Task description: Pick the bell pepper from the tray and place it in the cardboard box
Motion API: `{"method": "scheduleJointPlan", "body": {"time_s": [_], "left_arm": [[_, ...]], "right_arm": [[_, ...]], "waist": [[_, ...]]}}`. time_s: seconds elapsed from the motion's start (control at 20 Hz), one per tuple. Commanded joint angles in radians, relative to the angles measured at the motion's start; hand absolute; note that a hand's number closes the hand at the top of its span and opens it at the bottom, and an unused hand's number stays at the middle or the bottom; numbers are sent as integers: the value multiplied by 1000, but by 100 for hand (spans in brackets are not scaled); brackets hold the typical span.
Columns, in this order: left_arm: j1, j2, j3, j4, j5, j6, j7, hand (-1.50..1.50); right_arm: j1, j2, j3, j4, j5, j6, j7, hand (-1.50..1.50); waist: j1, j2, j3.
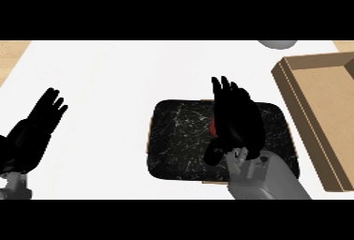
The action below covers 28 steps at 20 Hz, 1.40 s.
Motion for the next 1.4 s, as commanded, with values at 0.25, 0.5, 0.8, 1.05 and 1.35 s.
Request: {"method": "scheduleJointPlan", "body": {"time_s": [0.25,0.5,0.8,1.05,1.35], "left_arm": [[52,2,24,-30,8,-32,-3,0],[2,-25,26,37,-35,-12,-20,0],[58,-39,34,19,-24,-67,-43,0],[-14,-26,54,20,-16,-53,19,0],[8,-72,45,82,-67,-65,-79,0]], "right_arm": [[5,45,6,18,11,132,234,-150],[-17,45,38,1,-19,127,243,-150],[-29,45,41,39,15,103,205,-150],[-113,45,-32,165,32,147,164,-150],[-97,45,-40,219,38,116,129,-150]], "waist": [[5,-2,1],[-4,1,1],[3,2,1],[4,4,1],[2,5,1]]}}
